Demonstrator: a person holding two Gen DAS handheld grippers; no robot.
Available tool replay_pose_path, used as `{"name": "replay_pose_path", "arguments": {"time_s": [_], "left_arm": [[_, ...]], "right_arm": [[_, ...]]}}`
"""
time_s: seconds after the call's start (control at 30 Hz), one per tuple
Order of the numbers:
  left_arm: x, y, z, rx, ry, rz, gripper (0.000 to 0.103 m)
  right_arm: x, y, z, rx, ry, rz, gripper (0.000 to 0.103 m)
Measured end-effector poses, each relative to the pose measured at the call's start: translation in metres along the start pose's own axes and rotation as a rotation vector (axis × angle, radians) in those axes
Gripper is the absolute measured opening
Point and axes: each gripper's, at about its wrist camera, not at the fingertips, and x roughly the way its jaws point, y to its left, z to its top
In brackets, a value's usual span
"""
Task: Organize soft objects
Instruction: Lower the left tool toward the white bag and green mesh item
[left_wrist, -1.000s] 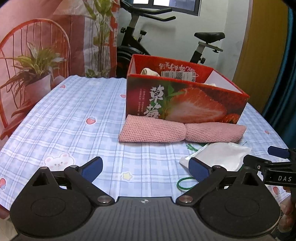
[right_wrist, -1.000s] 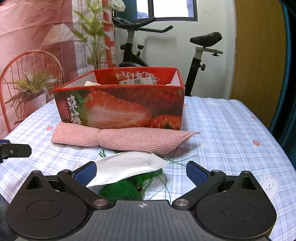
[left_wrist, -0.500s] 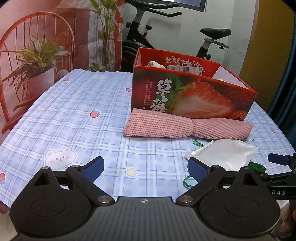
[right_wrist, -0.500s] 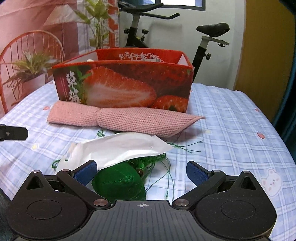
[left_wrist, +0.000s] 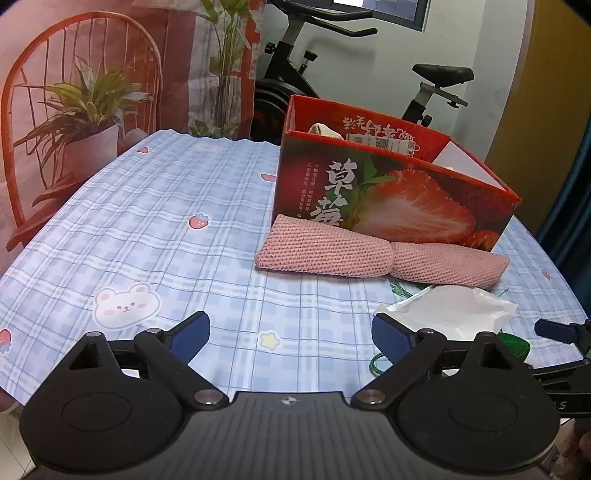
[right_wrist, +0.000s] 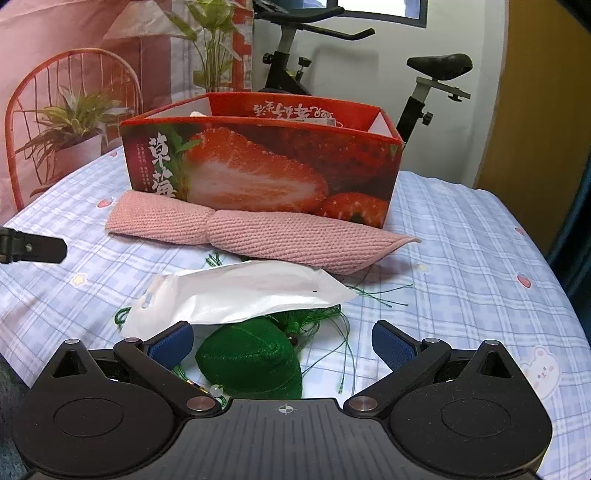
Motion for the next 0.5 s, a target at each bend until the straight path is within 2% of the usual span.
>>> {"name": "replay_pose_path", "arguments": {"time_s": [0.23, 0.5], "left_arm": [[-0.004, -0.006, -0.001, 0.016, -0.018, -0.001, 0.096], [-0.002, -0.002, -0.001, 0.017, -0.029, 0.003, 0.095]], "right_arm": [[0.015, 0.005, 0.006, -0.070, 0.020, -0.024, 0.102], [0.029, 0.005, 0.019, -0.078, 0.027, -0.014, 0.098]]}}
